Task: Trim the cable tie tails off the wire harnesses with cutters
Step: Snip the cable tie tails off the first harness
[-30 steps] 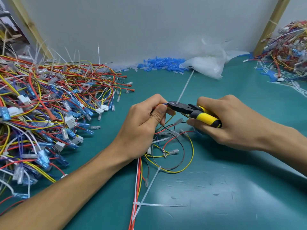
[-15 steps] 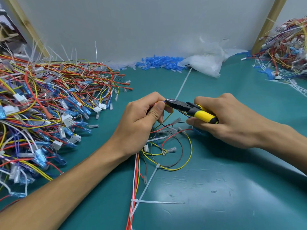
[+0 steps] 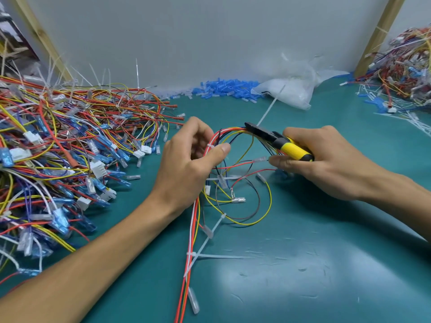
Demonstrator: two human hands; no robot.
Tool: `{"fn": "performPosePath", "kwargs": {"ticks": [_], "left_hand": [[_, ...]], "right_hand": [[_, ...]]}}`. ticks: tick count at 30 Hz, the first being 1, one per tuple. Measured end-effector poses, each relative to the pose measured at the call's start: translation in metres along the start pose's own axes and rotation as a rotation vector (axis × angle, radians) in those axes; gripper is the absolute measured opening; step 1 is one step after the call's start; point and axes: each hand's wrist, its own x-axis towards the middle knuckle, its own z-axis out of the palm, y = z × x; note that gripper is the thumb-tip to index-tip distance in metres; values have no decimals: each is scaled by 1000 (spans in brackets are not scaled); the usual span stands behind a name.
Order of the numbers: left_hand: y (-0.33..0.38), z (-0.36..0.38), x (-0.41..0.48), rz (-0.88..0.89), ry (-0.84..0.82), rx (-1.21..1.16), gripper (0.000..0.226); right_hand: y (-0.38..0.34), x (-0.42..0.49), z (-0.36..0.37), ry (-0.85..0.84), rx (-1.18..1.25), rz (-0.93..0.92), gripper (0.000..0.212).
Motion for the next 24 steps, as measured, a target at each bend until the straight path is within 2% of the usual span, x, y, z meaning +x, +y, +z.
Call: {"fn": "performPosePath", "kwargs": {"ticks": [5, 11, 20, 24], "left_hand": [[-4, 3, 0, 20, -39, 31, 29], [-10, 4, 4, -60, -23, -104, 30], [-12, -1, 6, -177, -89, -315, 27], [-12, -2, 6, -188, -84, -321, 25]], "right_hand": [[3, 4, -3, 71, 123, 77, 48], [7, 7, -10, 145, 146, 126, 57], [13, 6, 0, 174, 75, 97, 49], [15, 6, 2, 182, 62, 100, 47]]}}
